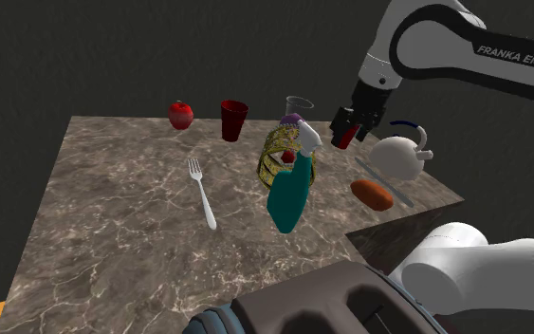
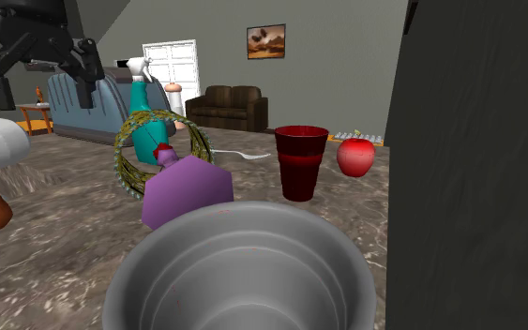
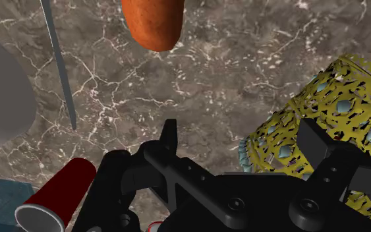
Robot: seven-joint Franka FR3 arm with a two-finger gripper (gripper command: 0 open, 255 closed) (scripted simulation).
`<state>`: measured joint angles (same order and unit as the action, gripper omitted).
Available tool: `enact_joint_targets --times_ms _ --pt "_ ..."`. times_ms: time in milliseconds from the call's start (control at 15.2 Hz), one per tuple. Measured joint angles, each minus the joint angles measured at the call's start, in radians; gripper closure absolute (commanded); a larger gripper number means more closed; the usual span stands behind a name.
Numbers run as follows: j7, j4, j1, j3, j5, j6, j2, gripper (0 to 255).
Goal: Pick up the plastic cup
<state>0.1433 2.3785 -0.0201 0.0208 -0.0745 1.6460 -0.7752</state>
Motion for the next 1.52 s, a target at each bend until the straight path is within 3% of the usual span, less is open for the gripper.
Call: enact_joint_targets --times_ms 198,660,1188,1518 --pt "-0.011 -0.018 -0.006 -0.01 -0.011 0.025 0.044 0" --pt "-0.045 -0.198 -0.026 -0.038 -0.048 0.104 0.307 0" --pt "-0.09 -0.48 -0.046 -0.067 -0.074 0.15 0.636 0" --pt "-0.122 -0.701 -0.059 -0.081 -0.081 0.126 0.833 0"
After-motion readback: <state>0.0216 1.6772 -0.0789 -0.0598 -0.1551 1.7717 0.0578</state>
